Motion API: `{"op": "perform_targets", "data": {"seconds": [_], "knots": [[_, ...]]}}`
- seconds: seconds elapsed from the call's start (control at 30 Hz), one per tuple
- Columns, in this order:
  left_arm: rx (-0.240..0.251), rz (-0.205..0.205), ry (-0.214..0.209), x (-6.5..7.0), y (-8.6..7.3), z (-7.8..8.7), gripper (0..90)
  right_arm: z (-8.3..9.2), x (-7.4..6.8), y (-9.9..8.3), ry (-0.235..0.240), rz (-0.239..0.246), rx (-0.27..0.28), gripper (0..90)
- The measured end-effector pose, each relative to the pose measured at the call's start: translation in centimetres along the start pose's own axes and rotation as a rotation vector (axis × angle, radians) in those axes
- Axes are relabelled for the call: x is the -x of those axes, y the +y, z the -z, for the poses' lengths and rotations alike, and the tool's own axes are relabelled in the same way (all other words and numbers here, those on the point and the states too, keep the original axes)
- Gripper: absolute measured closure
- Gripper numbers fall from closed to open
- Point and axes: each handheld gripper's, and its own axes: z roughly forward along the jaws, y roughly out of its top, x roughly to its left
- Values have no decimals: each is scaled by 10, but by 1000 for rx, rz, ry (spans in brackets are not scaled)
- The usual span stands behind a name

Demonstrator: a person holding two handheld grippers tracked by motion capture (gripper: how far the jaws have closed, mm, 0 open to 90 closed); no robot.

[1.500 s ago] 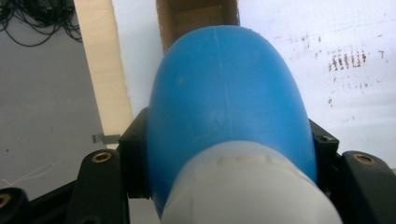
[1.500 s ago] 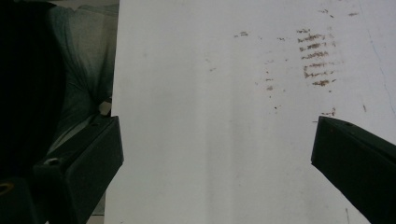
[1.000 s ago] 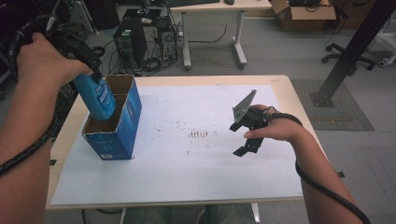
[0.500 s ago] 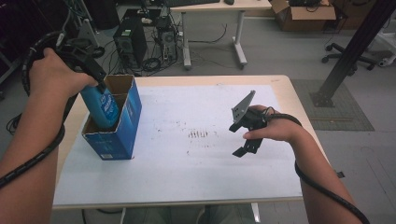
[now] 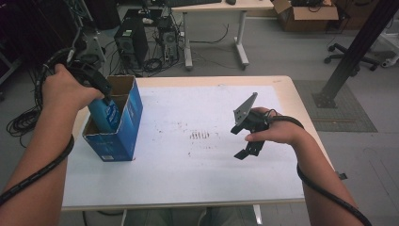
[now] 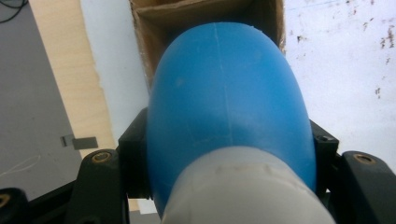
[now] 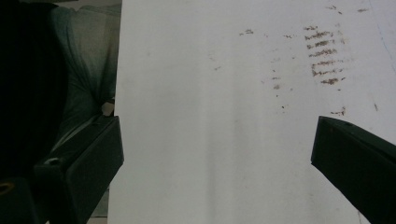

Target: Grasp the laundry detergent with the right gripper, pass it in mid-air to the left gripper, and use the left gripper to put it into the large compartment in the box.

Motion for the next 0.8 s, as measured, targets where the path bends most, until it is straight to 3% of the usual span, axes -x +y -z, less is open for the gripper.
{"op": "perform_targets", "data": {"seconds": [0.27,0.8], "knots": [[-18,-7,4,4,0,-22,378,0,0,2,5,-2,-13,24],[-22,-8,4,4,1,-40,378,11,4,5,-10,-8,-87,25]]}}
